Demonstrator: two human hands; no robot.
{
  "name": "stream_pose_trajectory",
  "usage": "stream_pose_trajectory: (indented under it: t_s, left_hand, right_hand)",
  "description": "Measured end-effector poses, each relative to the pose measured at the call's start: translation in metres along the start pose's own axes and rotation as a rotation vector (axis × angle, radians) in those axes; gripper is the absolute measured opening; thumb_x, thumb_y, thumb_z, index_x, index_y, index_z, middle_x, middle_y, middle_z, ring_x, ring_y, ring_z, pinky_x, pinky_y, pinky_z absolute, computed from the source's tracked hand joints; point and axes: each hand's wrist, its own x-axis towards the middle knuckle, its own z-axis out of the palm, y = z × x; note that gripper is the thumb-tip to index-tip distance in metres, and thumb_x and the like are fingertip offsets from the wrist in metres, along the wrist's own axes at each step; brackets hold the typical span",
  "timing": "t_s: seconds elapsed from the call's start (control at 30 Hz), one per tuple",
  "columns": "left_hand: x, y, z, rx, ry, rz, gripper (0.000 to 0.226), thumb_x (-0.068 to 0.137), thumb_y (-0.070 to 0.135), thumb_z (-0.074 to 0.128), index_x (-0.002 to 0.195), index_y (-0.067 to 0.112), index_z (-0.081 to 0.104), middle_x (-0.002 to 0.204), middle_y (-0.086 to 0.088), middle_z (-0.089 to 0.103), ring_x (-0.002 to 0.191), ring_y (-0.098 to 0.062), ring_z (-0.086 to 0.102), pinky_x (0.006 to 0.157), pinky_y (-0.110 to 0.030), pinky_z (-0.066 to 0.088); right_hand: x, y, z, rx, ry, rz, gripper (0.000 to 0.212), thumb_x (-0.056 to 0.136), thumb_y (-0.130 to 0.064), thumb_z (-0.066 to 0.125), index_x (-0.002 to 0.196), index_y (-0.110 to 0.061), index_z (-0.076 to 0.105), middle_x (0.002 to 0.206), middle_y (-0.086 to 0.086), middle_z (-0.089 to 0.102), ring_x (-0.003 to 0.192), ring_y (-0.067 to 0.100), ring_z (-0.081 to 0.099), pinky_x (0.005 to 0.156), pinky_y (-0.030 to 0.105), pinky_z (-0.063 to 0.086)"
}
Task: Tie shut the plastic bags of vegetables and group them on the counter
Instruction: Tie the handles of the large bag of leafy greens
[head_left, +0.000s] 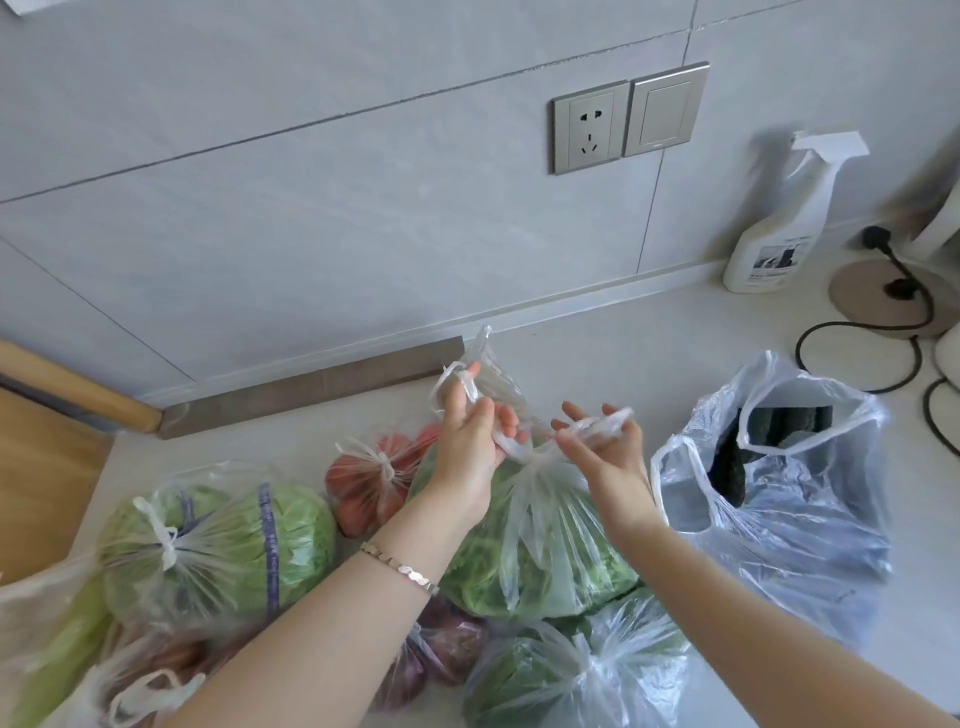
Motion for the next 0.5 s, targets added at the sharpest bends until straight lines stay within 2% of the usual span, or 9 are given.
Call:
stream_pose_trajectory:
  t_s: [0.1,0.17,0.27,0.33,0.4,0.5]
  left_hand:
    - [0.000,0.002,0.002,-0.111,0.054,-0.072,0.038,0.100,0.007,0.027,0.124,0.034,0.040,0.065,-0.001,0.045,0.060,-0.011,0.045,0.074,-0.033,0.049]
    - [0.000,0.002,0.001,-0.147,0.075,-0.103,0.041,0.100,0.007,0.027,0.130,0.033,0.037,0.065,-0.002,0.045,0.061,-0.012,0.045,0.075,-0.033,0.050]
    - [0.000,0.002,0.000,-0.160,0.086,-0.122,0.043,0.100,0.008,0.027,0.134,0.032,0.035,0.064,-0.003,0.046,0.061,-0.013,0.045,0.075,-0.034,0.049]
    - [0.000,0.004,0.000,-0.168,0.076,-0.126,0.043,0.100,0.008,0.027,0.134,0.032,0.035,0.066,-0.003,0.046,0.062,-0.013,0.045,0.073,-0.034,0.049]
    - [-0.001,0.005,0.000,-0.164,0.064,-0.122,0.042,0.100,0.008,0.028,0.135,0.032,0.035,0.067,-0.004,0.047,0.062,-0.013,0.045,0.072,-0.034,0.049]
    - [-0.002,0.003,-0.002,-0.159,0.048,-0.115,0.042,0.100,0.007,0.029,0.133,0.031,0.037,0.063,-0.002,0.048,0.060,-0.012,0.046,0.073,-0.034,0.048]
  right_hand:
    - [-0.012,0.016,-0.003,-0.005,0.278,-0.028,0.033,0.084,-0.007,0.063,0.100,-0.021,0.038,0.106,0.002,0.059,0.088,0.007,0.059,0.080,0.013,0.046]
    - [-0.014,0.023,-0.006,0.032,0.350,-0.008,0.030,0.083,-0.007,0.063,0.095,-0.019,0.038,0.094,0.003,0.061,0.078,0.011,0.058,0.075,0.015,0.046]
    - [-0.011,0.027,-0.005,-0.036,0.154,0.040,0.019,0.082,-0.002,0.062,0.092,-0.014,0.051,0.073,-0.003,0.063,0.060,0.011,0.053,0.061,0.015,0.049]
    - [-0.005,0.024,-0.001,-0.139,0.026,0.039,0.002,0.084,-0.001,0.061,0.083,-0.002,0.061,0.062,-0.001,0.061,0.055,0.011,0.052,0.055,0.014,0.048]
    - [0.003,0.021,0.000,-0.220,-0.021,0.036,0.013,0.087,-0.004,0.057,0.081,0.004,0.065,0.056,0.000,0.059,0.049,0.009,0.050,0.052,0.013,0.046]
    - [0.012,0.012,0.003,-0.413,-0.057,-0.023,0.022,0.093,-0.015,0.051,0.081,-0.013,0.069,0.041,-0.011,0.046,0.039,0.001,0.037,0.044,0.010,0.033]
